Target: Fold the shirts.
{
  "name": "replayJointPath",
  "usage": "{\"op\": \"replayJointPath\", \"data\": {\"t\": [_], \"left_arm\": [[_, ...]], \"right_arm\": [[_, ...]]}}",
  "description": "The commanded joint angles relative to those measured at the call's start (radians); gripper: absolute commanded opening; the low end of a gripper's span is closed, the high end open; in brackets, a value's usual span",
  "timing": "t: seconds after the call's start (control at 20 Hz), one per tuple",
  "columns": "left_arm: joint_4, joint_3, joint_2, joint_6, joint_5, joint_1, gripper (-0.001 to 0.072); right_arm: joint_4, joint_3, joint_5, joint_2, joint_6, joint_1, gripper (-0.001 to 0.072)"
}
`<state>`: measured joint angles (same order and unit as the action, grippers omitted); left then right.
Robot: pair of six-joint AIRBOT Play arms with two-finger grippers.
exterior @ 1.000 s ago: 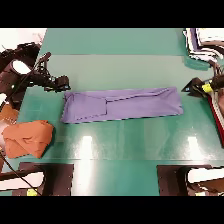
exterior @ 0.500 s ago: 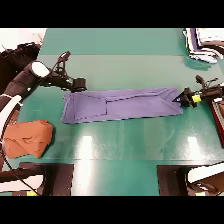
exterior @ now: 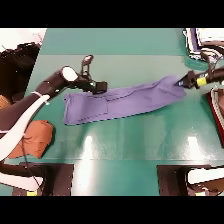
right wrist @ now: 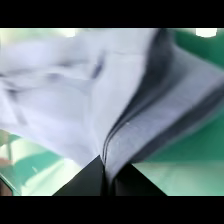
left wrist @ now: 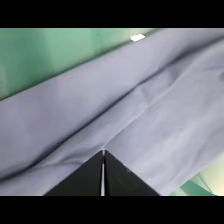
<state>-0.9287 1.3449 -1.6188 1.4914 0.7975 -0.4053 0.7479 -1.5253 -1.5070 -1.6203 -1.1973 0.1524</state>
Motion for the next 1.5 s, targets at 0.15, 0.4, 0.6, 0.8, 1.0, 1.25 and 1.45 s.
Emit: {"op": "replayJointPath", "data": {"t": [0.15, 0.4, 0.6, 0.8, 1.0, 1.25, 1.45], "left_arm": [[0.081, 0.176, -0.214, 0.002, 0.003, -0.122, 0.0030], [0.086, 0.198, -0.248, 0.001, -0.003, -0.155, 0.0029], [0.071, 0.198, -0.255, 0.001, 0.003, -0.155, 0.0029], [0.010, 0.200, -0.195, 0.001, 0.087, -0.082, 0.0029], [-0.177, 0.200, 0.013, 0.000, 0.181, 0.119, 0.0030], [-0.329, 0.200, 0.274, 0.000, 0.217, 0.370, 0.0030], [-0.328, 0.200, 0.357, 0.000, 0.226, 0.474, 0.0030]], "right_arm": [[-0.050, -0.188, 0.007, 0.135, -0.085, -0.185, 0.0012], [-0.050, -0.270, 0.042, 0.135, -0.097, -0.353, 0.0012], [-0.050, -0.272, 0.091, 0.135, -0.097, -0.441, 0.0012], [-0.051, -0.272, 0.138, 0.135, -0.097, -0.521, 0.0012], [-0.060, -0.272, 0.230, 0.111, -0.096, -0.662, 0.0013], [-0.254, -0.273, 0.433, -0.062, 0.031, -0.919, 0.0015], [-0.286, -0.333, 0.472, -0.221, 0.096, -1.049, 0.0438]]}}
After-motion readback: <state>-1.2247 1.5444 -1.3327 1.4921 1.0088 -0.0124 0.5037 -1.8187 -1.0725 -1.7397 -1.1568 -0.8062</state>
